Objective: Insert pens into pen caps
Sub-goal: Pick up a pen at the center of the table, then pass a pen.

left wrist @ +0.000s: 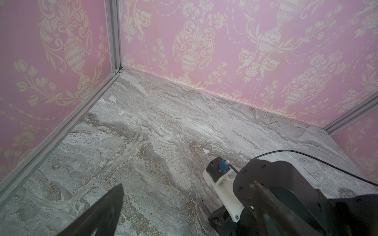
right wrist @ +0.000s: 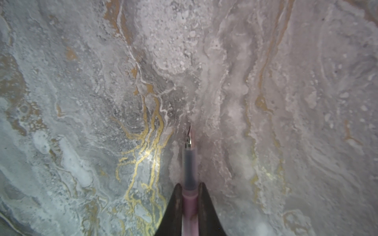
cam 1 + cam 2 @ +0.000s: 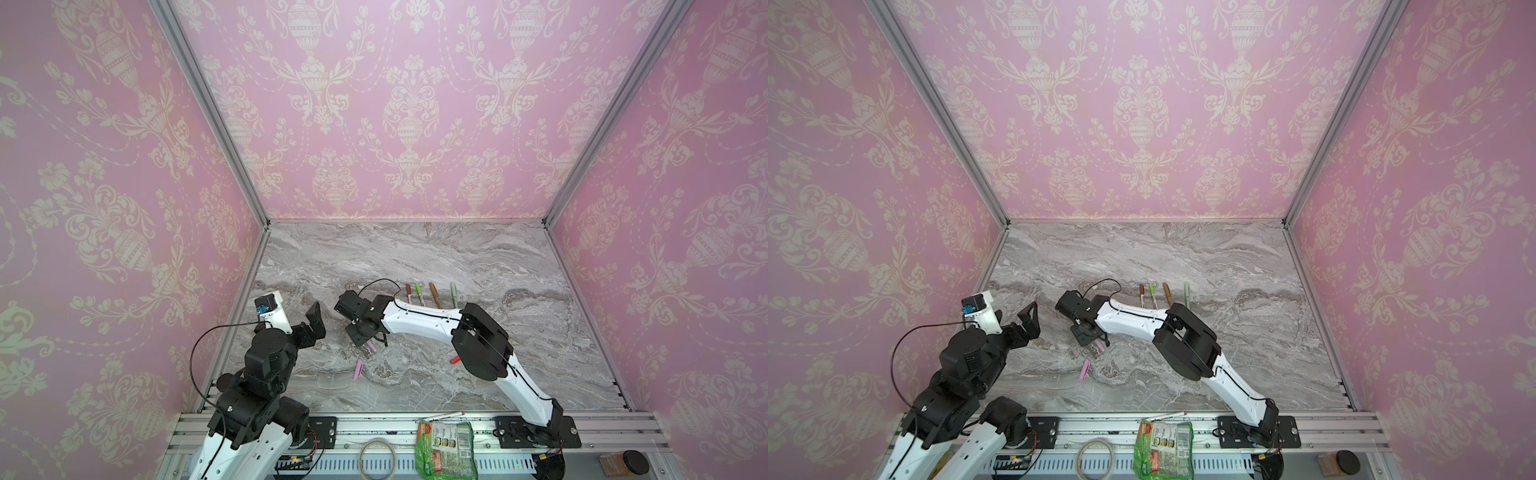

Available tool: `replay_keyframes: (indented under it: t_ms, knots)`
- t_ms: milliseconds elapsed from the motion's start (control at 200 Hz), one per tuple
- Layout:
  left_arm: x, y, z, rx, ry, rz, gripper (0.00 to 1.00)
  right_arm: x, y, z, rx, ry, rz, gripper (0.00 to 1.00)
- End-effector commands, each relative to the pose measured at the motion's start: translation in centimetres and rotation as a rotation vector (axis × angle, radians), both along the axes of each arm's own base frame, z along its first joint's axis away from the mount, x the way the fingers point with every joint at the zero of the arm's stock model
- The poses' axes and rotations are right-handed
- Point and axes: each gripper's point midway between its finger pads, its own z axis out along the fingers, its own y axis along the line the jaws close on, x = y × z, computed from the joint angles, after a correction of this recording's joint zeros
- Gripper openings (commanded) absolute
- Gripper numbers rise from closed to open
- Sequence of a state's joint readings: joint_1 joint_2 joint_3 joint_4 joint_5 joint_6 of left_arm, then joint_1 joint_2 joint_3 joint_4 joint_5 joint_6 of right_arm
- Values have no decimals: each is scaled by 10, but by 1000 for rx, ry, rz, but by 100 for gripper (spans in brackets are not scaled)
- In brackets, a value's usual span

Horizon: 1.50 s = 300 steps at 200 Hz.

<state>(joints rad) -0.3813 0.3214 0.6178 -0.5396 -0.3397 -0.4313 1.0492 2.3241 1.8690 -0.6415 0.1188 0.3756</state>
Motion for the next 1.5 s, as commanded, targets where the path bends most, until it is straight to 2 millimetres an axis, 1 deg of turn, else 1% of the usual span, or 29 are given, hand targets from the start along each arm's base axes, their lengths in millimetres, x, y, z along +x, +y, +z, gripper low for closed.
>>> replay_keyframes:
  t_ms: [0, 60, 150, 225, 300, 380, 400, 430, 525, 610, 721, 811, 911, 1006, 1091, 1166, 1311, 1396, 1456, 1496]
  knots:
    - [1, 1, 2, -20, -14, 7, 99, -9, -16, -19, -52, 68, -20, 8]
    - [2, -3, 2, -34, -11, -7, 99, -5, -18, -16, -37, 77, -40, 6]
    - [4, -8, 3, -52, 4, -27, 99, 6, -19, -3, 36, 108, -90, 4]
    - [4, -16, 2, -59, 15, -68, 99, 18, -20, 14, 138, 129, -140, 3]
    - [6, -27, -1, -78, 25, -125, 99, 29, -19, 39, 292, 161, -186, 2]
    - [9, -47, -5, -121, 37, -216, 99, 38, -16, 71, 509, 232, -222, 1]
    - [10, -53, -6, -136, 39, -242, 99, 38, -14, 79, 561, 254, -221, 2]
    - [11, -63, -7, -159, 32, -295, 99, 44, -15, 92, 648, 276, -225, 2]
    - [16, -95, -9, -263, 10, -440, 99, 56, -26, 117, 817, 307, -242, 2]
    - [26, -118, -17, -366, 28, -523, 99, 63, -44, 131, 853, 276, -258, 2]
    - [40, -145, -25, -451, 89, -618, 95, 63, -61, 146, 855, 223, -260, 3]
    - [49, -166, -30, -493, 134, -698, 89, 62, -63, 156, 871, 217, -258, 3]
    - [56, -182, -28, -514, 166, -764, 85, 60, -61, 172, 909, 213, -240, 3]
    - [59, -187, -33, -488, 204, -762, 84, 60, -62, 185, 931, 189, -230, 3]
    - [61, -184, -38, -472, 216, -728, 83, 59, -62, 196, 947, 178, -218, 3]
    - [63, -182, -43, -473, 226, -708, 81, 56, -63, 205, 963, 174, -208, 3]
    - [66, -190, -47, -506, 247, -730, 68, 49, -67, 215, 989, 164, -197, 3]
    - [68, -195, -49, -515, 263, -738, 63, 47, -69, 219, 1003, 158, -195, 3]
    - [68, -198, -50, -514, 267, -745, 61, 46, -69, 220, 1011, 153, -191, 3]
    - [68, -199, -49, -513, 264, -748, 59, 45, -69, 219, 1008, 156, -193, 3]
